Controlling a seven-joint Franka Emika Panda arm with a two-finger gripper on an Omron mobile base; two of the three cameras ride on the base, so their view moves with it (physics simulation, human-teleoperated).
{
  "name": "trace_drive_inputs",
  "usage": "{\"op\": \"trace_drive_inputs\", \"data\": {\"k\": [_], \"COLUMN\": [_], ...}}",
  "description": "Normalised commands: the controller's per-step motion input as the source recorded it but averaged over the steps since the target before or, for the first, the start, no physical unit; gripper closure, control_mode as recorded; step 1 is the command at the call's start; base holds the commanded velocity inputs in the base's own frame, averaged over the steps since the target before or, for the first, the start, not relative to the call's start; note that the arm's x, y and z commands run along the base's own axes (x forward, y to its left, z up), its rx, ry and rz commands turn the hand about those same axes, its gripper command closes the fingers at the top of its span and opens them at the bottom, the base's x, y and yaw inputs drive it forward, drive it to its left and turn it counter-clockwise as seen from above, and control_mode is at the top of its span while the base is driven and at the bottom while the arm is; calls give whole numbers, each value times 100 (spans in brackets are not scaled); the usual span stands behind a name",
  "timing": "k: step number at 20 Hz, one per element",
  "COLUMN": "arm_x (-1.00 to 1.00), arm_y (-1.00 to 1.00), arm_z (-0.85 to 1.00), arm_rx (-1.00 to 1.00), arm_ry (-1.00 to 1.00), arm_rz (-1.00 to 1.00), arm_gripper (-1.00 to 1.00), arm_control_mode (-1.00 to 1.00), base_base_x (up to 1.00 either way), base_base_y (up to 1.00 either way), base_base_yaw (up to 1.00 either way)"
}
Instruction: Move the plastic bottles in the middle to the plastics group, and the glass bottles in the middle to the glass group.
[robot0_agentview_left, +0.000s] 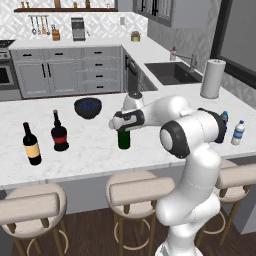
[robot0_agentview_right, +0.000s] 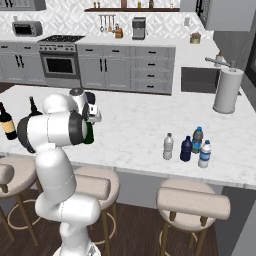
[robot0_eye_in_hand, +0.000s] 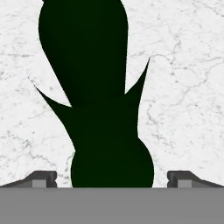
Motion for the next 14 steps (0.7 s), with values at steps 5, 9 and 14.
{"op": "trace_drive_inputs", "data": {"k": [5, 9, 14], "arm_x": [0, 0, 0], "arm_y": [0, 0, 0], "arm_z": [0, 0, 0], "arm_rx": [0, 0, 0], "arm_ry": [0, 0, 0], "arm_rz": [0, 0, 0], "arm_gripper": [100, 100, 100], "arm_control_mode": [-100, -100, -100], "base_base_x": [0, 0, 0], "base_base_y": [0, 0, 0], "base_base_yaw": [0, 0, 0]}}
